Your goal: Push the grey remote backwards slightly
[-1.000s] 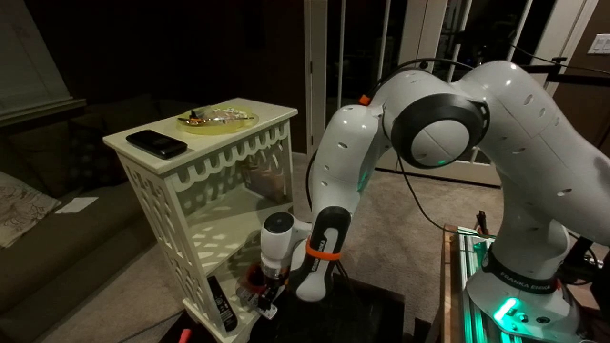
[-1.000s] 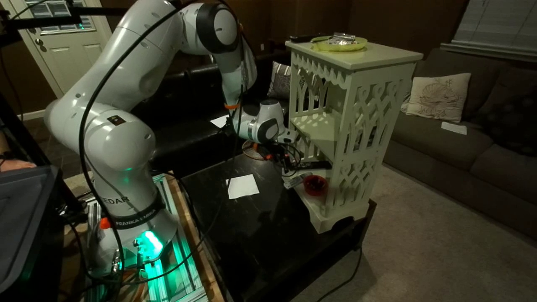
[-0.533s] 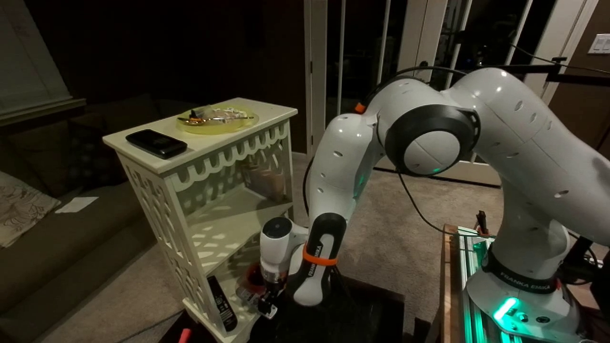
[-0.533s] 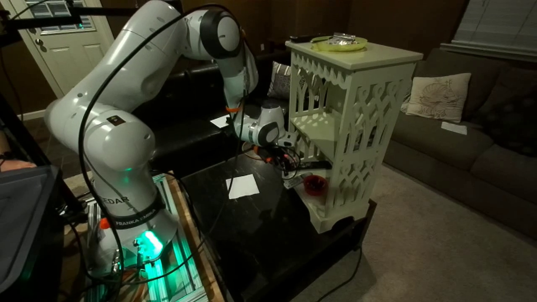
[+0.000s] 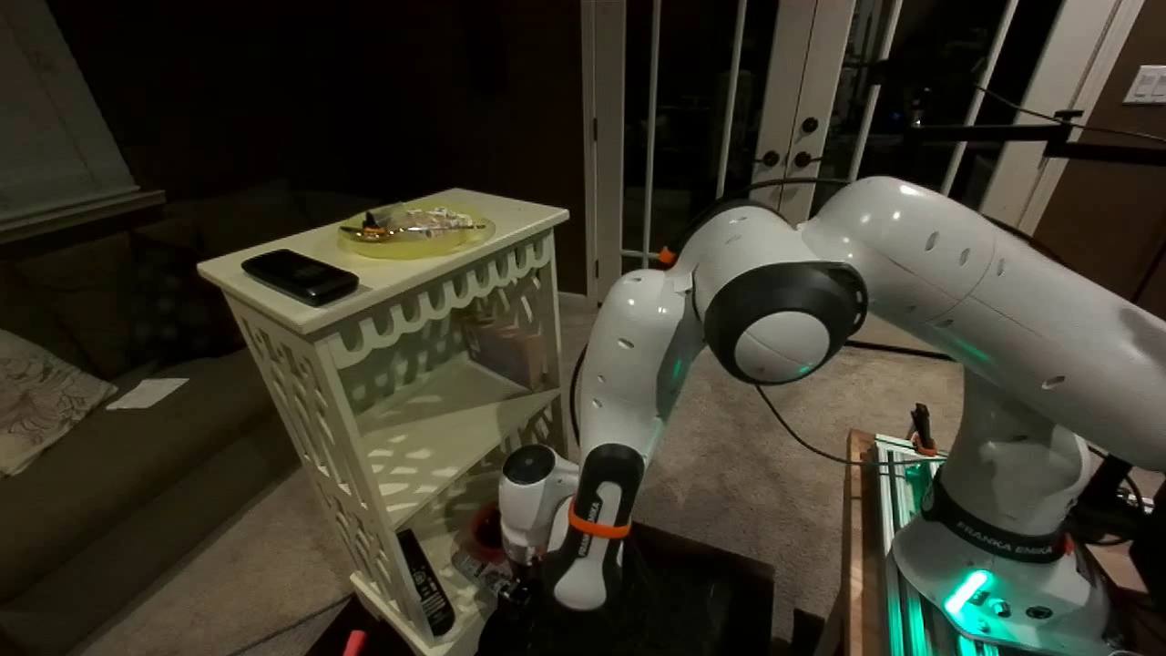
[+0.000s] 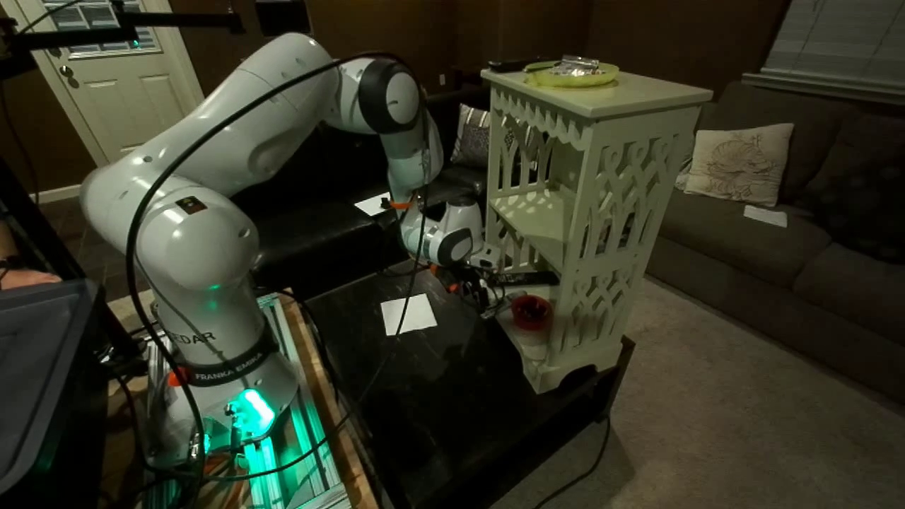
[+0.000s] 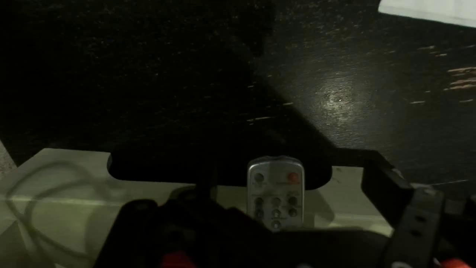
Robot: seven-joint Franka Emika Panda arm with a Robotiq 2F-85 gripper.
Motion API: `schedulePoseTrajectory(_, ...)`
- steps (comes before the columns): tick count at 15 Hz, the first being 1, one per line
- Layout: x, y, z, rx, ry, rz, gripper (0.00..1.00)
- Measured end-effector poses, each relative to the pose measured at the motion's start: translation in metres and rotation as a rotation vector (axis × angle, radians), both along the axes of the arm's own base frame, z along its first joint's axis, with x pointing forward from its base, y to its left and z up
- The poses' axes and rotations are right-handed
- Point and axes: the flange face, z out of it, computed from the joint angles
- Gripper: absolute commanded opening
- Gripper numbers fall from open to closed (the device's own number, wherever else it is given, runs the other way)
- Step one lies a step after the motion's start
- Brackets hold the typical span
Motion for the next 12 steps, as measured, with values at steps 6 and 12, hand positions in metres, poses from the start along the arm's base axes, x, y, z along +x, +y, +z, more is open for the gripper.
schedulePoseTrajectory(6,0.011,-0.006,-0.034,0.0,0.076,-0.032,0.39)
schedulePoseTrajectory(12,0.021,-0.002,-0.041,0.004,0.149,-0.051,0.01)
